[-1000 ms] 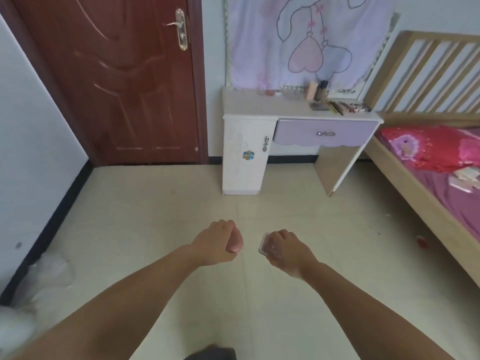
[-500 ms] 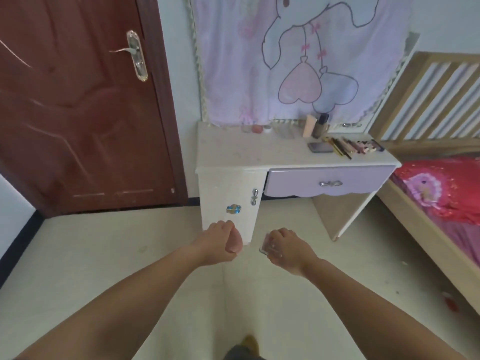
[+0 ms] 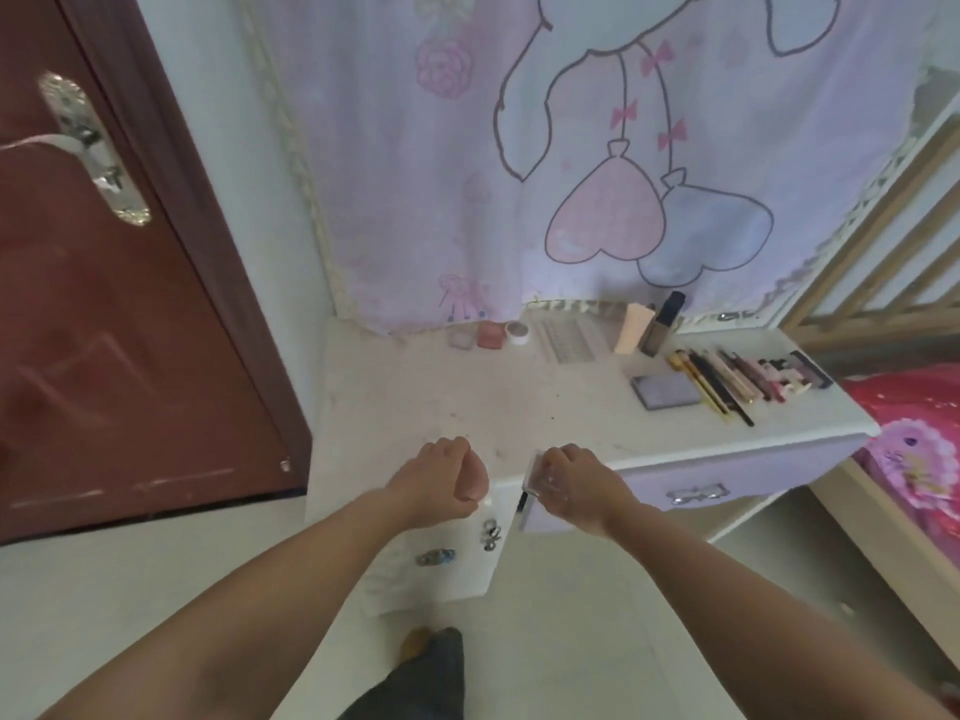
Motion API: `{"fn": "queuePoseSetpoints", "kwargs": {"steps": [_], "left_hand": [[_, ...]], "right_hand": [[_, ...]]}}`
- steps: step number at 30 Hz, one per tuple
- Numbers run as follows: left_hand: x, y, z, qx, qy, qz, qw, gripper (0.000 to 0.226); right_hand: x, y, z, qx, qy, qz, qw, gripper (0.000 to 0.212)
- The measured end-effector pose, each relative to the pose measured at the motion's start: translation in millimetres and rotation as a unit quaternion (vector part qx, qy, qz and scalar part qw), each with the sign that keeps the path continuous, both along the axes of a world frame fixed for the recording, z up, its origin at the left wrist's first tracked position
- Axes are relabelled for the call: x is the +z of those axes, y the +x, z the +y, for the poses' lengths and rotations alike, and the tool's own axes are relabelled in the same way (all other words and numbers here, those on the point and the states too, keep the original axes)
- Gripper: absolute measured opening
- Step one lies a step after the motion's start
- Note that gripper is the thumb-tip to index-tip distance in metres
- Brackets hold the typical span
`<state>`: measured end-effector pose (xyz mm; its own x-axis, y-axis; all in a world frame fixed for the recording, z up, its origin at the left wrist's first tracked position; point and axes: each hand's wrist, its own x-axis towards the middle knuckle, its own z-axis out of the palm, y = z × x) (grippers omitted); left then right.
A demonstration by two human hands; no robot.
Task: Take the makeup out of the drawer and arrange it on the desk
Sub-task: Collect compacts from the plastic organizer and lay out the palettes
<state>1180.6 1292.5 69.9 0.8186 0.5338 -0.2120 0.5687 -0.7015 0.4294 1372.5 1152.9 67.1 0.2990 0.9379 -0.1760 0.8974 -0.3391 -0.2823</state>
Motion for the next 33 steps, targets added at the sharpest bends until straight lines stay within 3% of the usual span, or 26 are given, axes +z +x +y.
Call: {"fn": "queuePoseSetpoints", "kwargs": {"steps": [9,17,23,29,33], "left_hand": [[-6,115,120,-0.038,-0.002,0.024,0.999,0.056],[-36,174,171,-0.025,0.035,0.07,0.997,0.064],[-53,181,179,-0.04,0.062,0.084,0.994,0.066],[-42,180,186,-0.055,0.057,0.074,0.994,0.074],[-14,187,201,-0.092,0.074,0.011,0.993,0.051]], "right_hand": [[-5,90,130,-0.011,-0.044,-0.001,0.999,0.039],[-24,154,214,0.141,-0.065,-0.061,0.986,0.04],[-39,170,224,0.197,-0.08,-0.098,0.972,0.044],[-28,169,224,0.165,-0.103,-0.084,0.977,0.049],[-5,168,213,0.051,-0.056,-0.074,0.994,0.042]]}}
